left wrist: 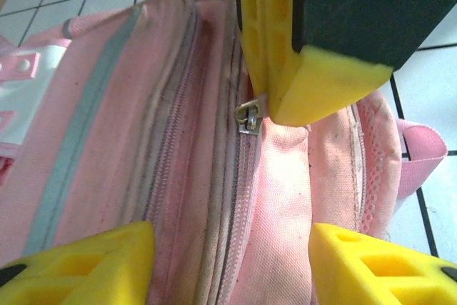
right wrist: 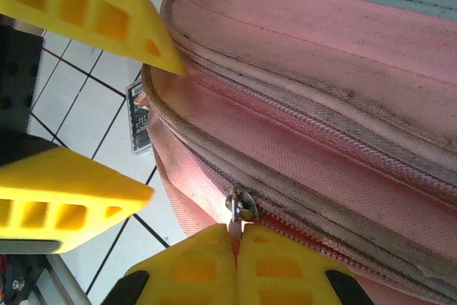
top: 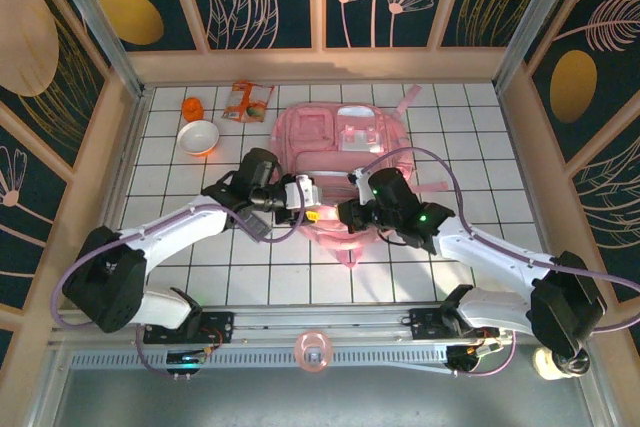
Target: Pack the student bag
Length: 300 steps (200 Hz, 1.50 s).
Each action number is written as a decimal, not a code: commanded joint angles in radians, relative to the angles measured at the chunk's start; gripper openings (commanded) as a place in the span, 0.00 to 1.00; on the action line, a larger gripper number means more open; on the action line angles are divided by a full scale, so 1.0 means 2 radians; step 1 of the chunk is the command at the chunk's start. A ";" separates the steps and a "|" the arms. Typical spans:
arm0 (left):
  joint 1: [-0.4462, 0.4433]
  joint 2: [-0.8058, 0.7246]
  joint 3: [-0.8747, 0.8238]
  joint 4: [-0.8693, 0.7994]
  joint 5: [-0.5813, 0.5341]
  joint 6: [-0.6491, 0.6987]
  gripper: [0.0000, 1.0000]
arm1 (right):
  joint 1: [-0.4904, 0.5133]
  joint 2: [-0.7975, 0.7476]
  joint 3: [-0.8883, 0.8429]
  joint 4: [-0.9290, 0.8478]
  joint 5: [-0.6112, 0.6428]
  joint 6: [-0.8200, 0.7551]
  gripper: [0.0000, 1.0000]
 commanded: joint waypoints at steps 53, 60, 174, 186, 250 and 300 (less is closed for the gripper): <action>-0.020 0.038 0.016 0.067 -0.025 0.000 0.14 | -0.021 -0.018 0.003 0.010 -0.040 -0.014 0.00; -0.020 0.034 0.014 0.071 -0.026 -0.004 0.06 | -0.026 -0.020 -0.001 0.008 -0.034 -0.012 0.00; -0.020 0.003 -0.005 0.083 -0.099 -0.035 0.00 | -0.148 -0.106 -0.041 -0.097 -0.003 -0.029 0.00; -0.018 -0.003 -0.012 0.085 -0.114 -0.034 0.00 | -0.146 -0.104 -0.044 -0.087 -0.037 -0.026 0.00; 0.038 -0.044 -0.023 0.038 -0.151 0.007 0.21 | -0.019 -0.066 -0.061 0.050 -0.055 0.042 0.00; -0.002 -0.073 -0.011 -0.021 -0.052 0.011 0.55 | -0.017 -0.039 -0.049 0.065 -0.066 0.026 0.00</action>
